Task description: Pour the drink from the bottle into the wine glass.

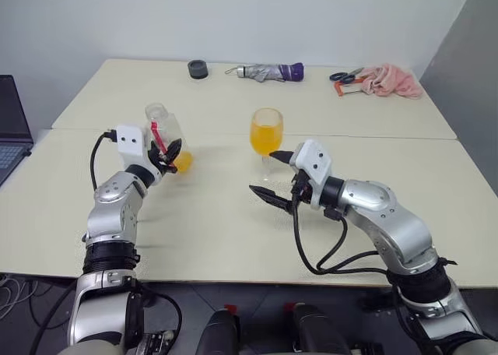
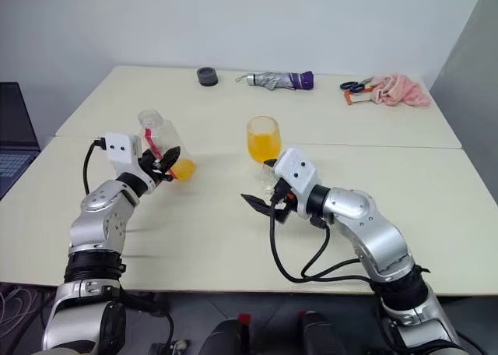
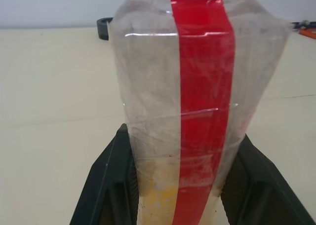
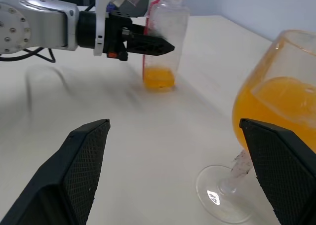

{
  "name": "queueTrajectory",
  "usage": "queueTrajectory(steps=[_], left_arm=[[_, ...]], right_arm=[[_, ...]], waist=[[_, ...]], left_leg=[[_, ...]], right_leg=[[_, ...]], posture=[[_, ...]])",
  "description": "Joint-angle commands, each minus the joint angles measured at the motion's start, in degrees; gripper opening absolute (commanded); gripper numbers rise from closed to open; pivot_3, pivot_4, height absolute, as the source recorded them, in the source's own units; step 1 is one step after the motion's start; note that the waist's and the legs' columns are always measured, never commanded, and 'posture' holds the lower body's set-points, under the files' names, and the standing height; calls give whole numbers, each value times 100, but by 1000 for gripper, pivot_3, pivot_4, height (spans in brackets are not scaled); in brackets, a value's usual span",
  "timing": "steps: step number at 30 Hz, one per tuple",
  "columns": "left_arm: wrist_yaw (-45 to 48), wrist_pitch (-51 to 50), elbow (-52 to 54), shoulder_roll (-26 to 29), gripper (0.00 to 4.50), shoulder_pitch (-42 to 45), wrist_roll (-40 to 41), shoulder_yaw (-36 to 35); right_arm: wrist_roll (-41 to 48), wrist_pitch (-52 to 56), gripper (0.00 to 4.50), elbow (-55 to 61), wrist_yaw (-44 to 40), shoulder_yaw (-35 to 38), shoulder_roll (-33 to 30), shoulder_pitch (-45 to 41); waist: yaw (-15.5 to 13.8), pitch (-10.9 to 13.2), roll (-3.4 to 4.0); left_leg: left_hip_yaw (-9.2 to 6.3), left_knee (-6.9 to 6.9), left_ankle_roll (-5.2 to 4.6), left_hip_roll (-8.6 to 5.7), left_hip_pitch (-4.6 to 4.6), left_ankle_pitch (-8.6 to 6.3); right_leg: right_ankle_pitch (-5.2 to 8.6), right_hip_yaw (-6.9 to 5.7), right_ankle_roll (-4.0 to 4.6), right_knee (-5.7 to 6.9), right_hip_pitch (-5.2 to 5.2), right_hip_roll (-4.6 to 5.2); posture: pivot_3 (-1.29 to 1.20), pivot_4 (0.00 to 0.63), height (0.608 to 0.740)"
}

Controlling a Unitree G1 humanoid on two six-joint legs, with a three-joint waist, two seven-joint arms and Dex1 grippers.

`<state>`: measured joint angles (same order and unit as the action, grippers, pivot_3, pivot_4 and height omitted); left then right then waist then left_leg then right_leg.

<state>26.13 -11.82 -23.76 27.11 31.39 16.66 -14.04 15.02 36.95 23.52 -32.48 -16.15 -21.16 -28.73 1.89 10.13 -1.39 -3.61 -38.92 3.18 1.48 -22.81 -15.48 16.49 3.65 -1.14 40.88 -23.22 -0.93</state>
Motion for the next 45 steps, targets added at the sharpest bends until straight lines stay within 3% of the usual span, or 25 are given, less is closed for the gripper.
queueTrajectory(steps=[1, 7, 15, 16, 22, 26, 32, 39, 45], left_arm=[[117, 315, -102, 46, 1706, 39, 11, -108], [265, 604, -430, 78, 1706, 52, -108, 2], [386, 848, -473, 40, 4328, -59, -160, -1], [374, 868, -457, 39, 4444, -74, -171, -1], [265, 918, -9, 45, 4444, -396, -230, -1], [231, 863, 444, 87, 4444, -773, -207, -63], [-35, 903, 1462, 70, 4444, -1461, -207, -180], [-1100, -71, 2769, -440, 4444, -2403, -274, -251], [-1409, 81, 3060, -796, 4444, -2967, -308, -369]], right_arm=[[-132, 54, 4500, 29, 141, -6, 78, -110], [-141, 123, 4500, 84, 141, -40, 109, -69], [-130, 181, 4500, 154, 70, -58, 63, -15], [-128, 184, 4500, 160, 58, -58, 54, -7], [-21, 78, 4500, 372, -217, -15, -197, 318], [-71, -620, 4500, 493, -510, 37, -494, 908], [-25, -1722, 4500, 44, -392, 601, -377, 1781], [-375, -3225, 4500, -1425, 858, 1531, 519, 2085], [-721, -3984, 4500, -2223, 1505, 1798, 964, 2094]], waist=[[-1, 0, 0], [0, 0, 0], [1, 0, 0], [1, 0, 0], [1, 0, 0], [0, 0, 0], [-1, 0, -1], [-1, 1, -1], [-2, 1, 0]], left_leg=[[0, 0, 0, 0, 0, 0], [1, 2, 0, -1, 1, 0], [0, 4, 0, -2, 0, 0], [0, 5, -1, -2, 0, 0], [0, 8, -1, 0, 0, -1], [1, 11, -1, 3, -1, -1], [3, 13, -1, 7, 1, -1], [15, 17, -1, 10, 9, -1], [28, 22, 0, 6, 16, -1]], right_leg=[[0, 1, 0, 0, 0, 1], [0, 0, 0, -1, 0, 0], [0, -1, 0, -3, 0, -2], [0, -1, 0, -3, 0, -2], [0, 0, -1, -8, 0, -1], [1, 3, -1, -14, 0, 1], [2, 7, -2, -16, 1, 0], [2, 19, -3, -15, 3, 1], [2, 30, -3, -15, 1, 0]], posture=[[0, 150, 740], [0, 150, 740], [0, 150, 740], [0, 150, 740], [0, 150, 740], [0, 150, 740], [0, 150, 740], [0, 150, 740], [0, 150, 740]])
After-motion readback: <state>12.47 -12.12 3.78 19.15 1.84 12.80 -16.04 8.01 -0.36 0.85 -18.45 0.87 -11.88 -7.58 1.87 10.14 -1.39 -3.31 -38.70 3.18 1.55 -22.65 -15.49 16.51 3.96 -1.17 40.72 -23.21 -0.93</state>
